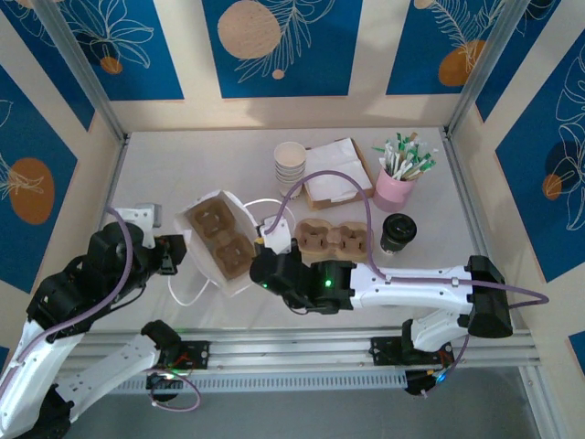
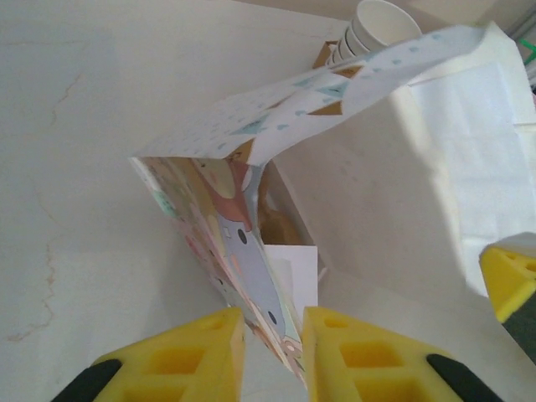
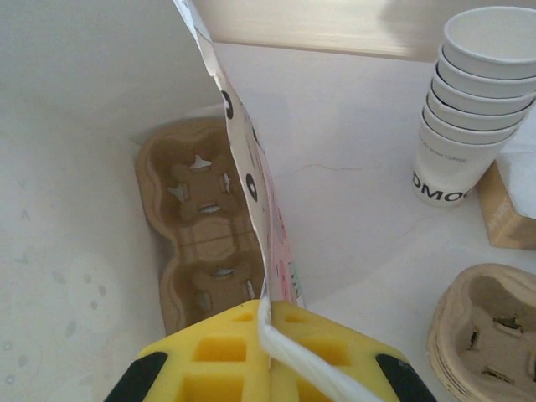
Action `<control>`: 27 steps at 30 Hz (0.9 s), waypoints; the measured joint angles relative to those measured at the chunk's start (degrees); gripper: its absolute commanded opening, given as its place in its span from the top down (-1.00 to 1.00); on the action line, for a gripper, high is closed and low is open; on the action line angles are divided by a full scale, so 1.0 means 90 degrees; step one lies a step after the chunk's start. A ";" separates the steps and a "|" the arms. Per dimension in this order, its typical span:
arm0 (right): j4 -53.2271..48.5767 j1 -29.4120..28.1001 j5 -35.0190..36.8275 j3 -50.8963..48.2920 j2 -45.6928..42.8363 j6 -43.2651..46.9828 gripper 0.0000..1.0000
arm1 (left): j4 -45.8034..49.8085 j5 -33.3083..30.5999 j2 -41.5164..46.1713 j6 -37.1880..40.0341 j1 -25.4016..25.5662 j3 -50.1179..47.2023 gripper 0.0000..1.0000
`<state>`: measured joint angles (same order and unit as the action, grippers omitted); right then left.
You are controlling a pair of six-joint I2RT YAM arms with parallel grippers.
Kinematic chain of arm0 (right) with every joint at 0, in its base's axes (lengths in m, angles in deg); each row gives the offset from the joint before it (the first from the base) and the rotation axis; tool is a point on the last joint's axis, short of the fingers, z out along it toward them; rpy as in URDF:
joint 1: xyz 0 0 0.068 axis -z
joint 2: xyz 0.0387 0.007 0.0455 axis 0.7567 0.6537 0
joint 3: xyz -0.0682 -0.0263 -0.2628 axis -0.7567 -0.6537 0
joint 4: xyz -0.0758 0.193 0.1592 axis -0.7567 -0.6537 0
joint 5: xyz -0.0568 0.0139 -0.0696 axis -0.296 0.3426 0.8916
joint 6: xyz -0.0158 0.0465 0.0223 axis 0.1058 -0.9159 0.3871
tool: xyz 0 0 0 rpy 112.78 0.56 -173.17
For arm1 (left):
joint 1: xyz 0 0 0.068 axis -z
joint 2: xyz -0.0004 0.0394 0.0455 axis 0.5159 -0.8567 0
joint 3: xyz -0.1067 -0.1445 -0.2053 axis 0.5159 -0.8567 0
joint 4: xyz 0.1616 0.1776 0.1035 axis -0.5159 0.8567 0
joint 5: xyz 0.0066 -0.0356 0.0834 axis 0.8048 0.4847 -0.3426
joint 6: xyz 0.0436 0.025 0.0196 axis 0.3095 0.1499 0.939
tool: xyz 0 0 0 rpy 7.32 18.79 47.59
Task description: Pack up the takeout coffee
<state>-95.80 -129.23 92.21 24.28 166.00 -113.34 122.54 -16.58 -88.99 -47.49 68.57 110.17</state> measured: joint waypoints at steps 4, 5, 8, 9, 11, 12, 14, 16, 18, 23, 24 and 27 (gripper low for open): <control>0.0367 0.0024 -0.0355 -0.0007 -0.0007 0.0291 0.86 | -0.0134 0.0216 0.0002 0.0245 0.0000 -0.0017 0.84; 0.0529 0.0034 -0.0500 -0.0027 -0.0017 0.0396 0.79 | -0.0155 0.0260 0.0002 0.0321 -0.0002 -0.0024 0.91; 0.0920 0.0070 -0.0950 -0.0100 -0.0121 0.0651 0.56 | -0.0267 0.0333 0.0005 0.0576 -0.0002 -0.0068 1.00; 0.1020 0.0087 -0.1103 -0.0117 -0.0187 0.0736 0.52 | -0.0316 0.0335 0.0007 0.0627 0.0000 -0.0092 1.00; 0.1207 0.0131 -0.1362 -0.0160 -0.0328 0.0845 0.49 | -0.0391 0.0359 0.0007 0.0738 0.0000 -0.0124 1.00; 0.1292 0.0165 -0.1498 -0.0187 -0.0415 0.0886 0.47 | -0.0442 0.0374 0.0005 0.0782 -0.0002 -0.0126 1.00; 0.1365 0.0245 -0.1722 -0.0216 -0.0549 0.0901 0.27 | -0.0534 0.0430 0.0007 0.0896 -0.0002 -0.0126 1.00; 0.1372 0.0386 -0.1936 -0.0233 -0.0658 0.0903 0.11 | -0.0653 0.0457 0.0007 0.0984 0.0000 -0.0126 1.00; 0.1370 0.0483 -0.2074 -0.0291 -0.0731 0.0874 -0.05 | -0.0760 0.0512 0.0022 0.1081 -0.0002 -0.0126 1.00; 0.1124 0.0614 -0.2387 -0.0391 -0.0874 0.0901 -0.32 | -0.0984 0.0741 0.0146 0.1399 -0.0002 -0.0209 1.00; 0.1047 0.0646 -0.2465 -0.0391 -0.0913 0.0928 -0.32 | -0.1015 0.0755 0.0143 0.1445 -0.0002 -0.0223 1.00; 0.0738 0.0784 -0.2727 -0.0350 -0.1030 0.0937 -0.31 | -0.1076 0.0729 0.0097 0.1559 0.0000 -0.0260 1.00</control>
<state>-89.15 -122.17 67.67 21.13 156.73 -104.91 112.86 -10.02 -88.11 -33.46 68.57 107.83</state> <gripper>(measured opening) 0.658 0.050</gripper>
